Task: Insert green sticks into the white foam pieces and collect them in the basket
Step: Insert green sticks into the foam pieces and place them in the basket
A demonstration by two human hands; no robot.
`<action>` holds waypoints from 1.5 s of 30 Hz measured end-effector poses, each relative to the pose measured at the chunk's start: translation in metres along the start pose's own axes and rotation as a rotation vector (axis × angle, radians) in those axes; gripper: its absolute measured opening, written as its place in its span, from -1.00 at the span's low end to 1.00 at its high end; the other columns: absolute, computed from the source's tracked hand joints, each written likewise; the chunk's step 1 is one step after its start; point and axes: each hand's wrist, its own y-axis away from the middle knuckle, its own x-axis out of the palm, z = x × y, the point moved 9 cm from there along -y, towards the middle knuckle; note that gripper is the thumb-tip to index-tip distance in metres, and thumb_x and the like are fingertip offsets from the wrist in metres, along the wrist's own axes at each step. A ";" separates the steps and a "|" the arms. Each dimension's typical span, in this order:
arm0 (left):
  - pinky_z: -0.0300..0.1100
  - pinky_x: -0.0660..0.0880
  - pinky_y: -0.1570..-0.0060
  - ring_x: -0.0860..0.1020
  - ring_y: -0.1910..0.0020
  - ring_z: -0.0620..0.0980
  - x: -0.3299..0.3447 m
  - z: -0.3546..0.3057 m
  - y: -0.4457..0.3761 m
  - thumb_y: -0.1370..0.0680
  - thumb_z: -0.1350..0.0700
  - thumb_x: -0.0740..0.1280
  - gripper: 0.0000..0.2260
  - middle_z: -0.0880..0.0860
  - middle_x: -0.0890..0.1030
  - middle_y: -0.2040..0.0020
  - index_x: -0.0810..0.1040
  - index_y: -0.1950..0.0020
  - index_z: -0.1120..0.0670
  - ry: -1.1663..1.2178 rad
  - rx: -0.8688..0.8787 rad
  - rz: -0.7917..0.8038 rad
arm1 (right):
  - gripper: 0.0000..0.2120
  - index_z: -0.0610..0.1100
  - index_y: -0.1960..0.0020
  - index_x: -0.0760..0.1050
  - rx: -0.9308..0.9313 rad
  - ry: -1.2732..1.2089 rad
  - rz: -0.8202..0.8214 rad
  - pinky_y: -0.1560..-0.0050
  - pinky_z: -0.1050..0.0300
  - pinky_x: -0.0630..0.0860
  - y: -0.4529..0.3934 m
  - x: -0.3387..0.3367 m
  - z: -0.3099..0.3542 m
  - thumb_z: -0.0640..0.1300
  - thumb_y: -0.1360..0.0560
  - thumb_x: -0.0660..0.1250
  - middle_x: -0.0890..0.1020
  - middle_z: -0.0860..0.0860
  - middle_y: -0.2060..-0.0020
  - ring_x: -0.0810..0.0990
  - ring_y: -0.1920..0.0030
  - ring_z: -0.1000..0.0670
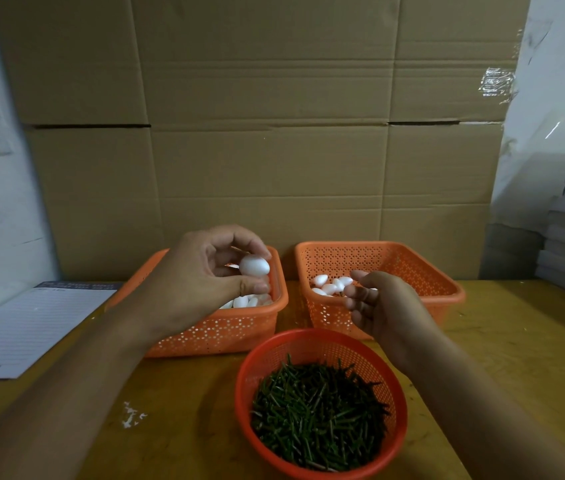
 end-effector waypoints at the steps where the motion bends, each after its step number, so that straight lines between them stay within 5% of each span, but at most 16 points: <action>1: -0.27 0.61 0.06 0.70 -0.01 0.00 0.001 0.000 0.000 -0.28 0.20 0.54 -0.71 0.05 0.71 0.03 0.64 0.04 0.05 0.006 -0.009 0.006 | -0.77 -0.14 -0.20 0.47 -0.001 0.001 0.000 0.41 0.22 0.51 0.000 0.000 0.000 -0.20 -0.59 0.15 0.66 0.02 0.36 0.61 0.38 0.09; 6: -0.19 0.63 0.01 0.71 -0.03 0.01 0.004 -0.003 0.002 -0.38 0.10 0.49 -0.74 0.03 0.72 -0.01 0.66 -0.06 0.01 0.054 -0.019 0.009 | -0.77 -0.15 -0.20 0.47 0.007 -0.009 -0.009 0.45 0.23 0.49 -0.001 -0.001 -0.001 -0.21 -0.58 0.15 0.66 0.01 0.37 0.61 0.40 0.08; 13: -0.24 0.61 0.03 0.68 -0.01 -0.05 0.000 -0.006 0.001 -0.30 0.01 0.57 -0.77 0.01 0.72 -0.03 0.71 0.06 -0.09 0.129 -0.030 0.013 | -0.77 -0.15 -0.19 0.48 0.006 -0.016 -0.013 0.46 0.22 0.49 -0.003 -0.001 -0.002 -0.21 -0.57 0.17 0.67 0.00 0.36 0.61 0.40 0.07; 21: -0.28 0.58 0.03 0.68 -0.02 -0.07 -0.001 -0.004 0.000 -0.27 0.24 0.54 -0.75 0.01 0.72 0.02 0.64 0.20 -0.08 0.249 -0.018 0.009 | -0.77 -0.15 -0.18 0.49 0.010 -0.010 -0.022 0.45 0.22 0.50 -0.003 -0.002 -0.003 -0.22 -0.57 0.17 0.67 0.00 0.36 0.61 0.40 0.07; 24: -0.27 0.58 0.03 0.67 -0.01 -0.06 0.003 -0.003 0.000 -0.31 0.31 0.58 -0.70 0.00 0.70 0.03 0.63 0.11 0.00 0.223 -0.026 0.036 | -0.77 -0.15 -0.18 0.49 0.012 -0.010 -0.026 0.46 0.22 0.49 -0.004 -0.002 -0.003 -0.21 -0.57 0.17 0.67 0.00 0.36 0.62 0.41 0.07; 33: -0.31 0.55 -0.05 0.65 -0.10 -0.09 0.007 -0.003 0.003 -0.39 0.10 0.47 -0.73 -0.07 0.71 -0.05 0.70 -0.04 -0.19 0.102 -0.050 0.033 | -0.78 -0.14 -0.17 0.49 0.016 -0.010 -0.021 0.46 0.22 0.49 -0.002 -0.002 -0.002 -0.21 -0.57 0.17 0.67 0.00 0.36 0.62 0.40 0.07; 45: -0.22 0.57 -0.09 0.66 -0.14 0.05 0.008 -0.010 0.003 -0.33 0.35 0.53 -0.70 0.04 0.70 -0.01 0.65 0.16 -0.04 0.146 0.051 0.052 | -0.77 -0.14 -0.18 0.48 0.023 -0.007 -0.016 0.45 0.23 0.50 0.000 -0.001 -0.001 -0.21 -0.58 0.16 0.66 0.01 0.36 0.61 0.40 0.08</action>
